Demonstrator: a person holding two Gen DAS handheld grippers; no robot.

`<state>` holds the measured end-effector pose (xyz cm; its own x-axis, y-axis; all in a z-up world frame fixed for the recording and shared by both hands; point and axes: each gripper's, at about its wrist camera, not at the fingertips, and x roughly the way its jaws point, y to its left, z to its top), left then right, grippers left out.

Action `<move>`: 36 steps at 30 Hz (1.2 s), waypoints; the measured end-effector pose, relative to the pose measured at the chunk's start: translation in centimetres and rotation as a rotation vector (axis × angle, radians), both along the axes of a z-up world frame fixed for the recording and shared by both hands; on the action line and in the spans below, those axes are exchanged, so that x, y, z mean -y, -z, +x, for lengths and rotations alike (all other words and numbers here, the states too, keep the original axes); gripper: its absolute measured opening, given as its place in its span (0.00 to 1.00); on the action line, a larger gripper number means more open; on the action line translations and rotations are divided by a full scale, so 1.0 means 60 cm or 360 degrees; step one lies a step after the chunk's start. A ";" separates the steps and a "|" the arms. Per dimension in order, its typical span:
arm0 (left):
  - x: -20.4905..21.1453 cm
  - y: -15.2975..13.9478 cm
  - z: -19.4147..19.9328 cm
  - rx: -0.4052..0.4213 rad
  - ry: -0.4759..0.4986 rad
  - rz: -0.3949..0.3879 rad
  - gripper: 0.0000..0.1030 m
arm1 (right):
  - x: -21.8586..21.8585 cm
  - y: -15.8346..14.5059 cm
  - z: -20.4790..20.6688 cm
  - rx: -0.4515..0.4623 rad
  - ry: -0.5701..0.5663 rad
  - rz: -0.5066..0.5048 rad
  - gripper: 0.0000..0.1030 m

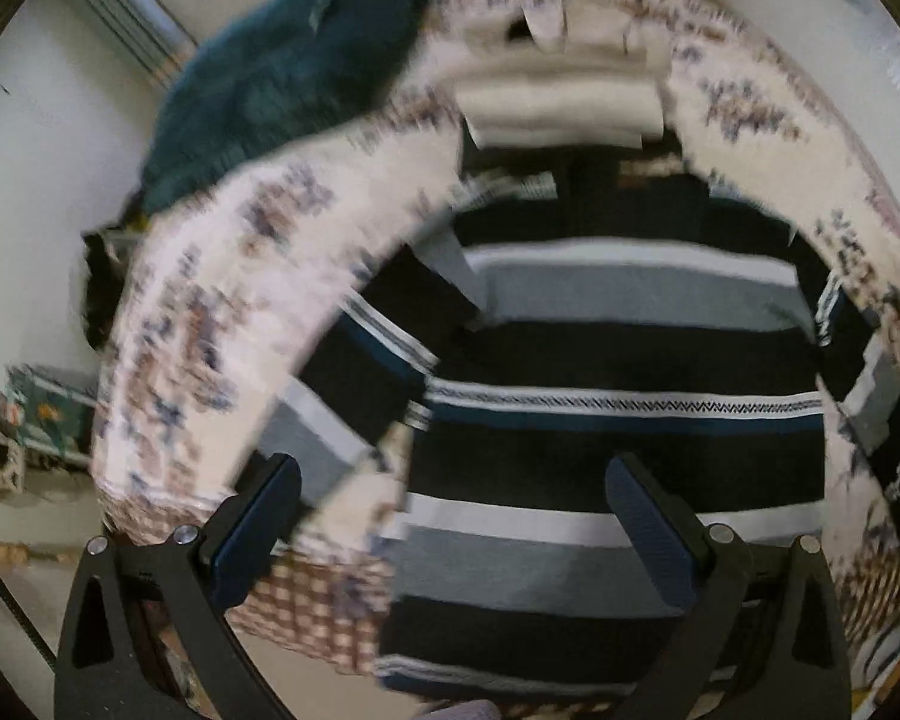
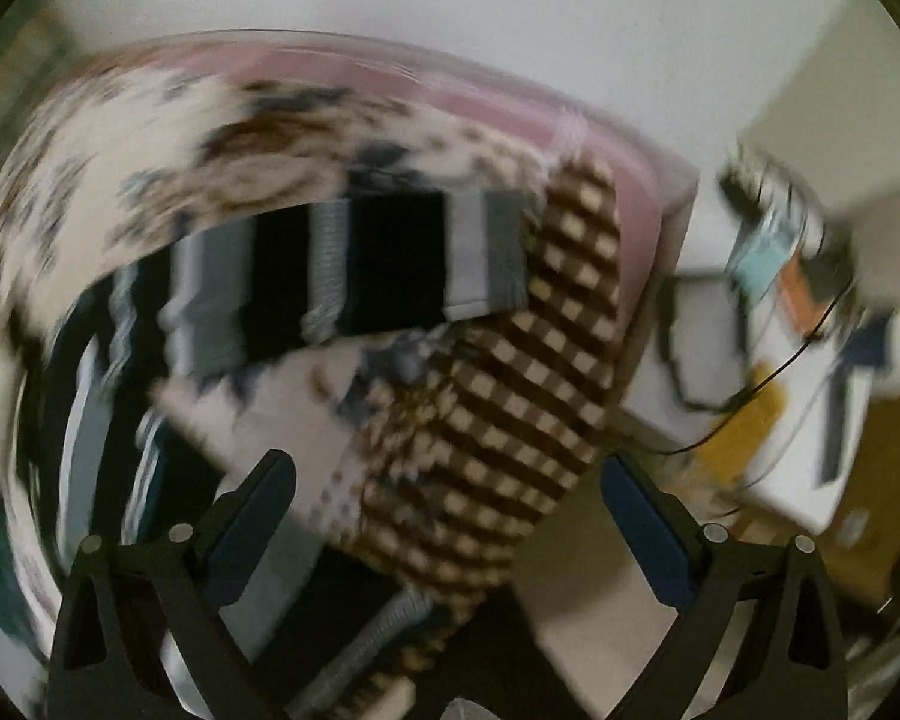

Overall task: Fold small clothes
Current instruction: 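Grasp the sweater's sleeve cuff with the right gripper while the left tool lowers over the body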

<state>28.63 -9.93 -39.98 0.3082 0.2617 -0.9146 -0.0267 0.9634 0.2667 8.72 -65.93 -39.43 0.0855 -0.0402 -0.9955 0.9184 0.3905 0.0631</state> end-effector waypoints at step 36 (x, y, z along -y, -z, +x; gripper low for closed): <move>-0.164 0.238 0.135 -0.0007 -0.0358 -0.0136 1.00 | -0.327 0.000 0.459 0.0543 -0.0944 -0.0612 0.11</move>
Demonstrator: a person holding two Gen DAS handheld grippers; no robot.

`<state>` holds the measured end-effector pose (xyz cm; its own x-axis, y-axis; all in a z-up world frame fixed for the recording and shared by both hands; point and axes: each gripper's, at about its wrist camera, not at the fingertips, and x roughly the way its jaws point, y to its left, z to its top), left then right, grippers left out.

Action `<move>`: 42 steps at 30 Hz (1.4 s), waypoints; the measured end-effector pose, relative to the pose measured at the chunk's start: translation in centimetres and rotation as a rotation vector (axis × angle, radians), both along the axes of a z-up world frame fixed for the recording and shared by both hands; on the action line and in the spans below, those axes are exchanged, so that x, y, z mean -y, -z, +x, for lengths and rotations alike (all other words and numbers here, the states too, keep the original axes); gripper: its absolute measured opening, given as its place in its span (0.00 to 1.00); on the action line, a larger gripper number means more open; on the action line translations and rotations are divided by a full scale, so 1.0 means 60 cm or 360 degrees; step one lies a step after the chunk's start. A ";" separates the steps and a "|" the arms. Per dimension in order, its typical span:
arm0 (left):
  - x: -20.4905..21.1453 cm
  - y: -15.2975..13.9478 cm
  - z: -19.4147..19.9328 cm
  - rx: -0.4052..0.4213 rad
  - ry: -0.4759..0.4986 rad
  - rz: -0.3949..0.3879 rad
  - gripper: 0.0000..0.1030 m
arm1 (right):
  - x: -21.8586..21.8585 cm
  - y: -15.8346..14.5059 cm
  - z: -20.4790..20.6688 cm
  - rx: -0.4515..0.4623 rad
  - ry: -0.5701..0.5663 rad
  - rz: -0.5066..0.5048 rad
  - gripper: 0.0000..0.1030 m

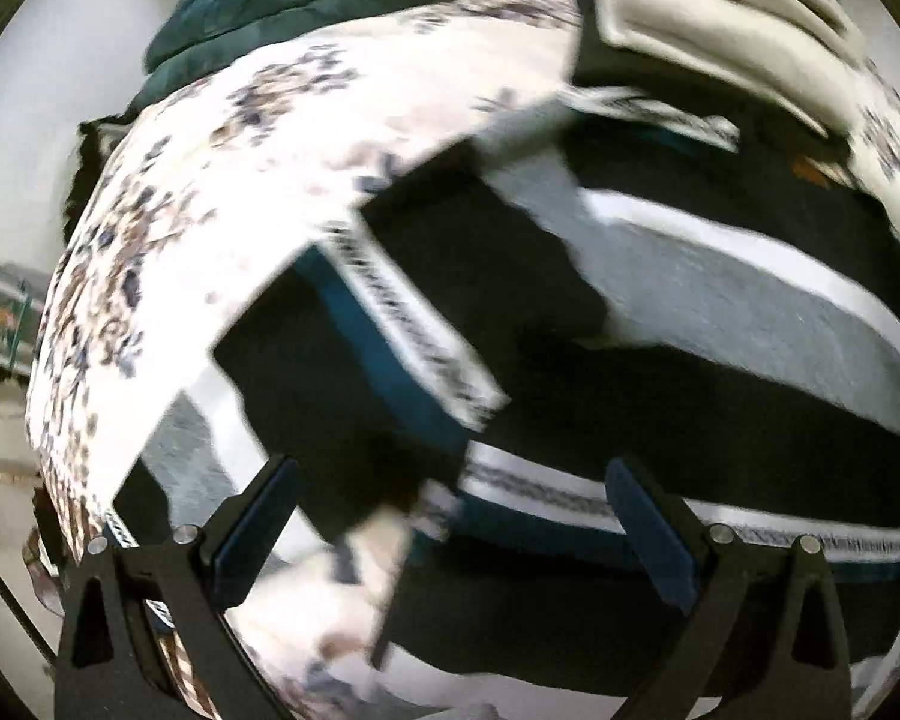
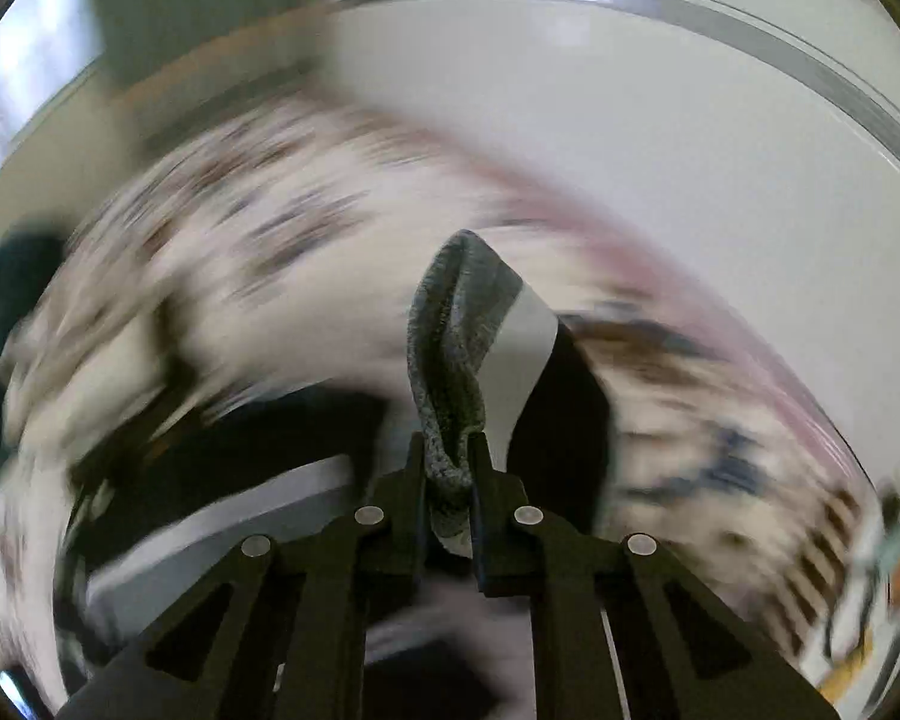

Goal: Fold small clothes

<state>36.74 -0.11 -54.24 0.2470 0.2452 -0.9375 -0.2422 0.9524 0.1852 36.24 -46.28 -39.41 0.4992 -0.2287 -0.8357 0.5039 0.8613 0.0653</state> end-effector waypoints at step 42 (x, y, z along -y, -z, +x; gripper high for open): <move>-0.514 0.131 -0.327 -0.0107 -0.1215 -0.0517 1.00 | -0.413 0.318 0.036 -0.0818 -0.0656 0.0412 0.73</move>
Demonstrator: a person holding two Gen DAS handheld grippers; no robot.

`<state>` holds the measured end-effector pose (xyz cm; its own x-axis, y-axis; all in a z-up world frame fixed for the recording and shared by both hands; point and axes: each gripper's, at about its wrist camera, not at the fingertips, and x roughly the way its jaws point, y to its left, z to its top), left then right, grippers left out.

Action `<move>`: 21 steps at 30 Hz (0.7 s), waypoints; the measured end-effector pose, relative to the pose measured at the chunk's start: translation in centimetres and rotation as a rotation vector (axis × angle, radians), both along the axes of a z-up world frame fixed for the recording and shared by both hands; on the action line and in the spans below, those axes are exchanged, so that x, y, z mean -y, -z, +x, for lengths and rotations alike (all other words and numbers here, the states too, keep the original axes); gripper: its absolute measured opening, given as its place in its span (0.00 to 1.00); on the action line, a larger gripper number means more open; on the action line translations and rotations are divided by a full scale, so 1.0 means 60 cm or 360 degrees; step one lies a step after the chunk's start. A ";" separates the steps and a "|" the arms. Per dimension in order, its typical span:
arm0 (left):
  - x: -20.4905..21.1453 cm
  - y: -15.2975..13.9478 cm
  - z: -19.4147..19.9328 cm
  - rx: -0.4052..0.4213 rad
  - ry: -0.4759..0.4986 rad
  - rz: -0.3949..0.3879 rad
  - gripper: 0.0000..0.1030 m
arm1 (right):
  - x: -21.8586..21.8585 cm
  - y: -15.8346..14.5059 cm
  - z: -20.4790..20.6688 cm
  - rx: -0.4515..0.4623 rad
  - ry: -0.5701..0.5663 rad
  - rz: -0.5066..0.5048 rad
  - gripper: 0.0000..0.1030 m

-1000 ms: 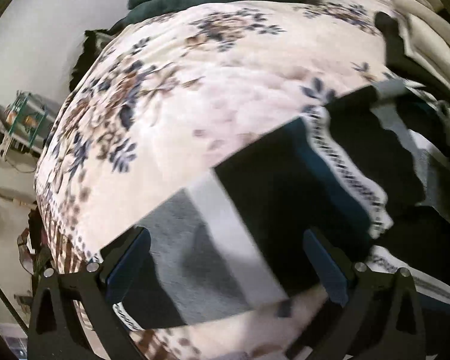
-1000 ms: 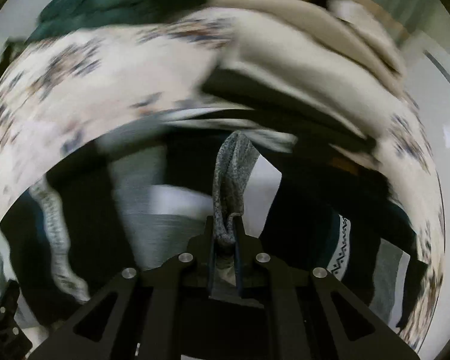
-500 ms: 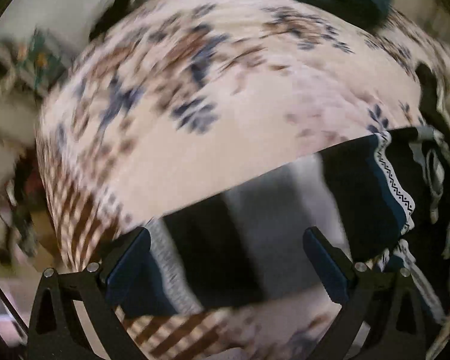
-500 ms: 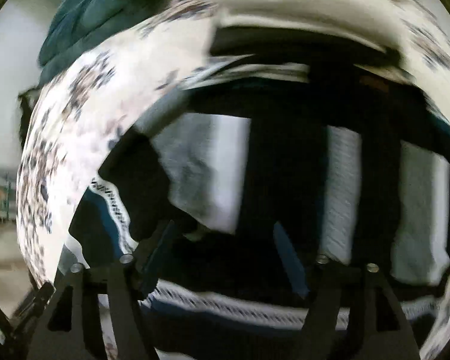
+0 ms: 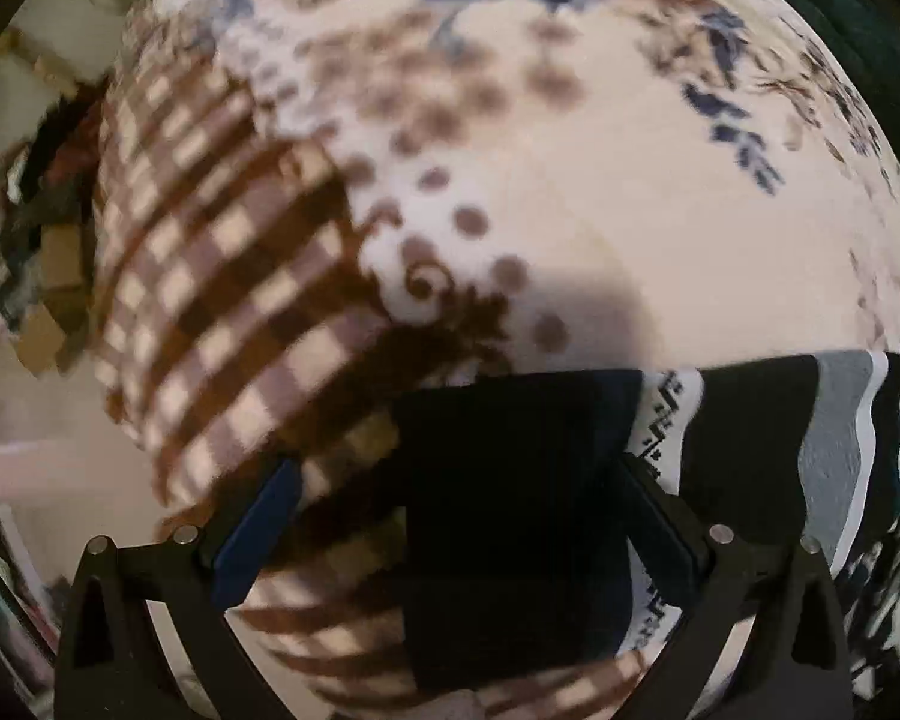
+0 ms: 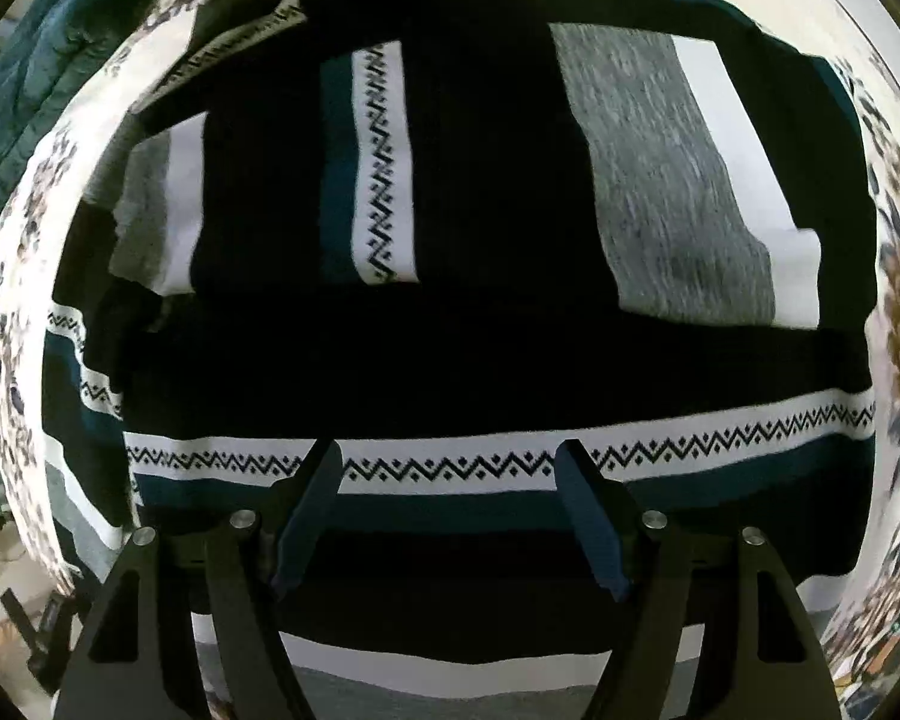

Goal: Fold small clothes

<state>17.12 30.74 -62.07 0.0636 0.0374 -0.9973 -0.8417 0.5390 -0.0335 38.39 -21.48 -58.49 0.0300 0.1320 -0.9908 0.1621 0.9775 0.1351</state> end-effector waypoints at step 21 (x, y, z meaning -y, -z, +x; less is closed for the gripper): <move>0.052 -0.025 0.039 0.0069 0.0043 0.0124 0.23 | 0.001 0.025 -0.010 0.0014 -0.0021 0.0106 0.73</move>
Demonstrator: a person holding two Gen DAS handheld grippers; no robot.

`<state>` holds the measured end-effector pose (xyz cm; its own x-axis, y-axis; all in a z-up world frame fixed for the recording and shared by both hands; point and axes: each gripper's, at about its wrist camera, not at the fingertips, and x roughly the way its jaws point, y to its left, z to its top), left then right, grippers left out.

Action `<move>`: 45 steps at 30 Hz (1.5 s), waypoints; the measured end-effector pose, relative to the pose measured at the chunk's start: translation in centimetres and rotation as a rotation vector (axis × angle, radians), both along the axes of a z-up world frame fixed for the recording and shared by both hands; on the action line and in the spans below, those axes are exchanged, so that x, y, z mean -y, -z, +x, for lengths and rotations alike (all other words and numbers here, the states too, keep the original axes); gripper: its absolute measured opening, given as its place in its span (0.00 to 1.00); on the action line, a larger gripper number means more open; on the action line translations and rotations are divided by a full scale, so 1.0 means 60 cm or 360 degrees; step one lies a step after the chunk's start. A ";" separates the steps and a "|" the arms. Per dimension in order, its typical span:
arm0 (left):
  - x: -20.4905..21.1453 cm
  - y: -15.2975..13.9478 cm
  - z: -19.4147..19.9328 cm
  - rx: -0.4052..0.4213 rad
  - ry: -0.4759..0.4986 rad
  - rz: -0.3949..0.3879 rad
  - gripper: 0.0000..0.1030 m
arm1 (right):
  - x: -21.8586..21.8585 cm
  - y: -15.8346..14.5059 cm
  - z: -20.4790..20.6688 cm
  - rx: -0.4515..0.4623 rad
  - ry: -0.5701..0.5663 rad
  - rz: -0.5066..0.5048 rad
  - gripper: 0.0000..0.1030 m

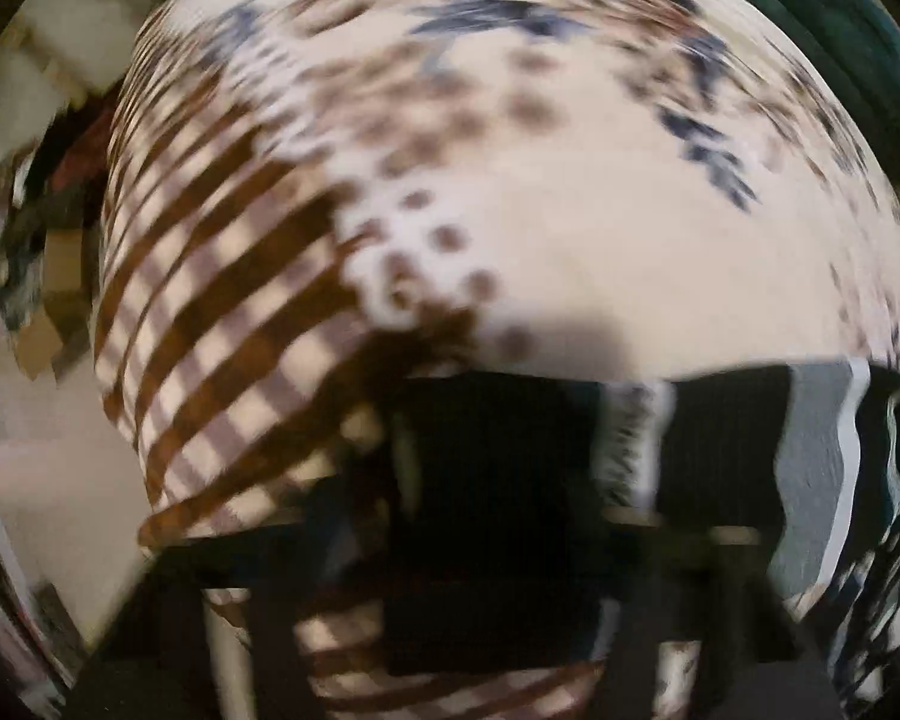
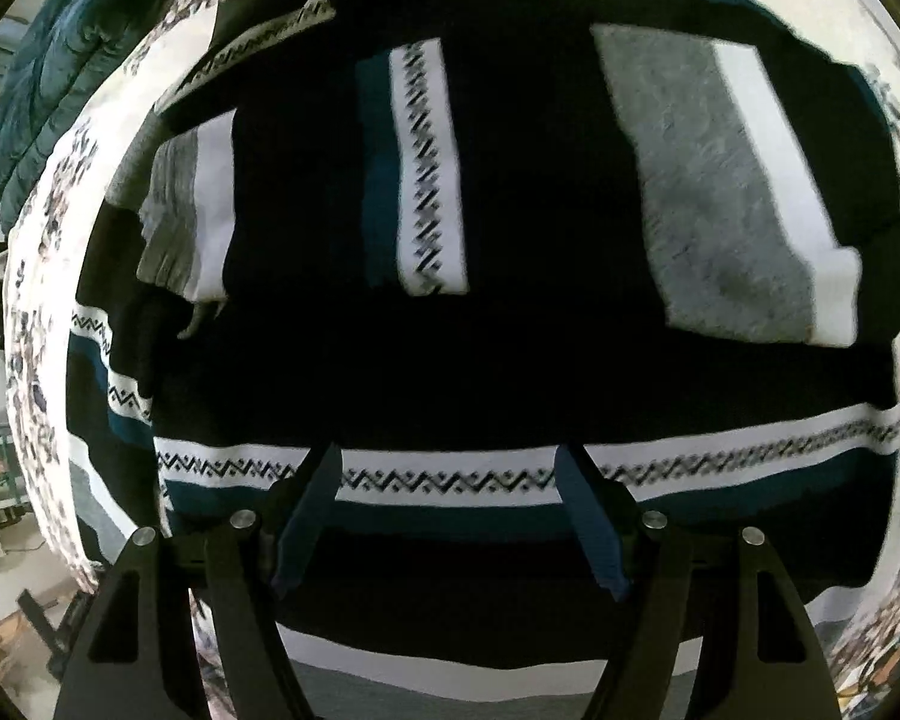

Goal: Fold small clothes

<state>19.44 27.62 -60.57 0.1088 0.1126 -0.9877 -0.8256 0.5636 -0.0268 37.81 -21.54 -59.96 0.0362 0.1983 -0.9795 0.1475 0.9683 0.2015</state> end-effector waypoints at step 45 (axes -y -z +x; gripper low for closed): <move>0.358 -0.174 0.261 0.0182 0.0948 0.0478 0.86 | 0.237 -0.002 0.168 0.0175 0.0252 0.0163 0.07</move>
<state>35.12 6.14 -50.12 0.3395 0.2689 -0.9013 -0.3732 0.9181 0.1334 47.86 -35.75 -59.83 0.1805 0.2801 -0.9429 0.2679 0.9084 0.3211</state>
